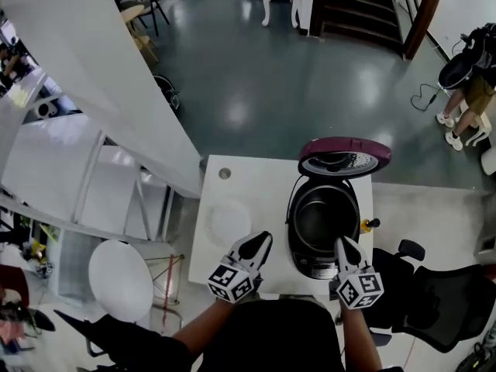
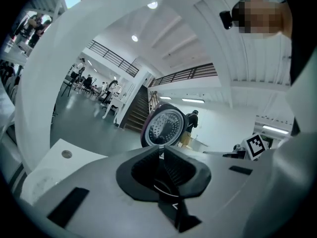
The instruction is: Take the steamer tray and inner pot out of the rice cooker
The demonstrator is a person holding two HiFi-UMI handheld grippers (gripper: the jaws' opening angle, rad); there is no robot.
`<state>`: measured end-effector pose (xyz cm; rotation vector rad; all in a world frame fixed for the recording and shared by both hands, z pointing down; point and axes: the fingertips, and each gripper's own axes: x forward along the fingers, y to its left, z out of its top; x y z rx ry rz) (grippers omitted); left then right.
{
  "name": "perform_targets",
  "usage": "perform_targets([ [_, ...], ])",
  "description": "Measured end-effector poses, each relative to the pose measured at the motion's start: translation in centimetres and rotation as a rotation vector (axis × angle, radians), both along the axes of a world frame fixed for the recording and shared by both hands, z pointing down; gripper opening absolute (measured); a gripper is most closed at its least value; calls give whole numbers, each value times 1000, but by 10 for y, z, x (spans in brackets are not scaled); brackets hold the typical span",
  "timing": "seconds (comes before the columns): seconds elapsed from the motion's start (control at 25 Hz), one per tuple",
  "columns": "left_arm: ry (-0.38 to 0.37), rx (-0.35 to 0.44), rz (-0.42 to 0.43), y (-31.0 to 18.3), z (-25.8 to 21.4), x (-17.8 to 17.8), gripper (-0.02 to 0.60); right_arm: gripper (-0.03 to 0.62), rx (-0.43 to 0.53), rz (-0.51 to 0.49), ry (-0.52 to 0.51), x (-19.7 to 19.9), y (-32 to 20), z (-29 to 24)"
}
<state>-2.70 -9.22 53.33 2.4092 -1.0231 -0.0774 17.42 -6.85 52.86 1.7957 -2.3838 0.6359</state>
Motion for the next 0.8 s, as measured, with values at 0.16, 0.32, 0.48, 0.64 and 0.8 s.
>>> perform_targets([
  [0.16,-46,-20,-26,-4,8,49,26,3,-28,-32,-18,44,2,12],
  [0.32,-88,-47,-64,-9,18,78,28,5,-44,-56,-34,80,-9,18],
  [0.48,-134,-59,-99,-14,27,94,28,5,-70,-107,-36,98,-22,30],
  [0.64,-195,-78,-103,-20,40,102,28,5,-112,-153,-30,105,-33,44],
  [0.8,-222,-117,-95,-28,56,100,28,5,-155,-167,0,104,-41,58],
])
